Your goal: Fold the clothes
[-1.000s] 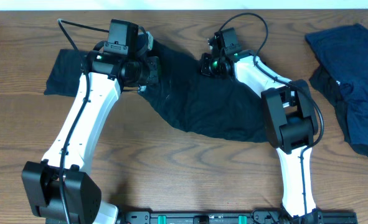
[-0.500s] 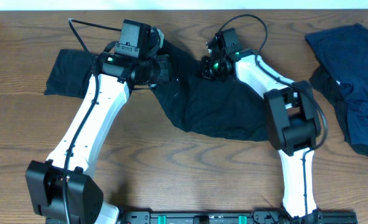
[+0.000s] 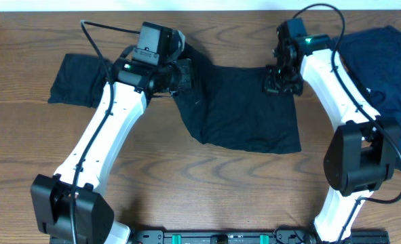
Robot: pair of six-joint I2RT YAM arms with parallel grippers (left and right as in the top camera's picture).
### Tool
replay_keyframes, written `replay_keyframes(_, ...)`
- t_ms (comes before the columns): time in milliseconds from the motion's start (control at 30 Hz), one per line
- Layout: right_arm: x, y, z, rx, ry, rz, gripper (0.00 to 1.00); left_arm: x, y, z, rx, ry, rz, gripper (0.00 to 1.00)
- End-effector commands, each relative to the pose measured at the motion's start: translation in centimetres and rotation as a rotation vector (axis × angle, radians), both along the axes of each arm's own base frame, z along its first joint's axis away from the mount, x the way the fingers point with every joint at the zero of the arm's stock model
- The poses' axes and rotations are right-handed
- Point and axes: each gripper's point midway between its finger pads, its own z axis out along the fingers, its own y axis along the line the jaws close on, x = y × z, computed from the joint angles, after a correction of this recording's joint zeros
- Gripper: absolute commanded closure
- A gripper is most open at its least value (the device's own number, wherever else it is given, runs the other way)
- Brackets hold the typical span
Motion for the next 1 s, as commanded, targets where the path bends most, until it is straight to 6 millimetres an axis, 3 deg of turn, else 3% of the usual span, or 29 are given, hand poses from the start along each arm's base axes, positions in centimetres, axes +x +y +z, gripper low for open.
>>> replay_keyframes(0, -1.9, -1.9, -3.5, -0.111, 0.078, 0.039, 0.99, 0.1, -1.6, 2.9, -0.046, -0.072, -0.020, 0.94)
replay_keyframes(167, -4.1, -4.7, -6.2, -0.207, 0.140, 0.012, 0.99, -0.2, -3.0, 3.0, -0.048, -0.084, -0.049, 0.94)
replay_keyframes(300, -4.8, -5.6, -7.5, -0.197, 0.160, -0.011, 0.99, 0.3, -3.1, 2.7, -0.011, -0.106, -0.022, 0.94)
replay_keyframes(567, -5.9, -5.0, -10.1, -0.147, 0.156, -0.015, 0.99, 0.1, -5.5, 1.8, -0.034, -0.091, -0.040, 0.94)
replay_keyframes(967, -6.3, -4.9, -10.9, -0.139, 0.155, -0.014, 0.99, -0.2, -10.1, -2.8, -0.030, -0.022, -0.097, 0.94)
